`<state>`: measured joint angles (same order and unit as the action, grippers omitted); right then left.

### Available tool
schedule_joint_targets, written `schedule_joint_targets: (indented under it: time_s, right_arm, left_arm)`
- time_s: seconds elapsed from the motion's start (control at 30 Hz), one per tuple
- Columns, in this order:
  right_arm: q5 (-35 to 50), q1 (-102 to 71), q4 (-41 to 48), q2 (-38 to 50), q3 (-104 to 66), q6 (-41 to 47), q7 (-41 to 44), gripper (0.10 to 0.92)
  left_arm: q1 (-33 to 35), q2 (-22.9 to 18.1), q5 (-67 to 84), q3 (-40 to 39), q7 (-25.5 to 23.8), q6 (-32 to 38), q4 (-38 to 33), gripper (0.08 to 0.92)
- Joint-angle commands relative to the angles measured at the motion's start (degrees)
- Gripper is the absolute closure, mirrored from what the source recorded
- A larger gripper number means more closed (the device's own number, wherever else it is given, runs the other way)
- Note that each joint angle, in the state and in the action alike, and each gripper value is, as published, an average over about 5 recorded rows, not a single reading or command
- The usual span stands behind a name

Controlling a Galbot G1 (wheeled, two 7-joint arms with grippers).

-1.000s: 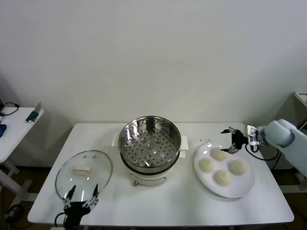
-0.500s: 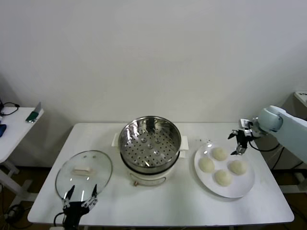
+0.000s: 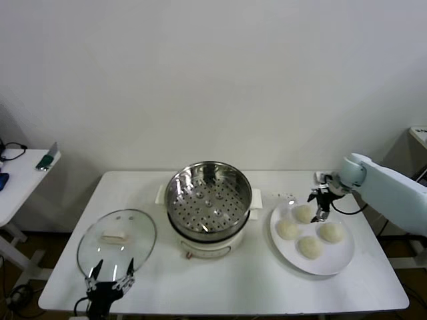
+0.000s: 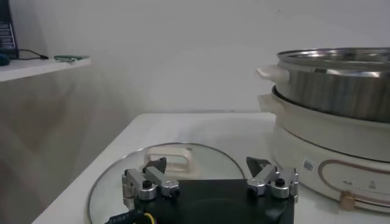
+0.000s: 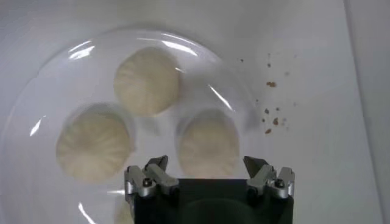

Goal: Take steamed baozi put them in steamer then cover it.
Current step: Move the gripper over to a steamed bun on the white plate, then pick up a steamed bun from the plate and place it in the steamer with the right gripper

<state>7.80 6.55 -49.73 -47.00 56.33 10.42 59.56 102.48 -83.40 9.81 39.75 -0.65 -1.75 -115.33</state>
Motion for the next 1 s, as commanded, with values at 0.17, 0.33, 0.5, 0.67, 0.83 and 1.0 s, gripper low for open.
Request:
schedule_joint_targets:
  time_s: [0.17,0.33,0.5,0.67,0.83,1.0]
  right_arm:
    - [-1.3,-1.1,6.0,-4.1,-0.2,-0.7,0.0,0.207]
    - [-2.7,-1.4,6.7,-4.2,-0.1,-1.2,0.9,0.226]
    - [-2.7,-1.5,7.5,-4.8,-0.5,-2.2,0.1,0.243]
    - [-2.6,-1.0,7.6,-5.2,-0.2,-3.2,0.4,0.281]
    - [-2.7,0.5,5.9,-4.4,0.6,-4.8,1.3,0.309]
    - [-3.1,8.2,-1.9,-1.9,2.9,-9.5,2.6,0.316]
  left_arm:
    - [-0.2,0.0,0.1,0.0,0.3,0.1,0.5,0.177]
    - [0.0,0.0,0.1,-0.2,0.3,0.0,0.4,0.177]
    - [0.0,0.0,0.1,-0.3,0.6,0.0,0.5,0.177]
    - [-0.3,0.0,0.0,-0.4,0.8,0.0,0.8,0.177]
    - [-0.1,0.0,-0.2,-0.6,0.9,0.1,0.6,0.177]
    - [0.0,0.0,-0.4,-0.7,0.9,0.3,0.4,0.177]
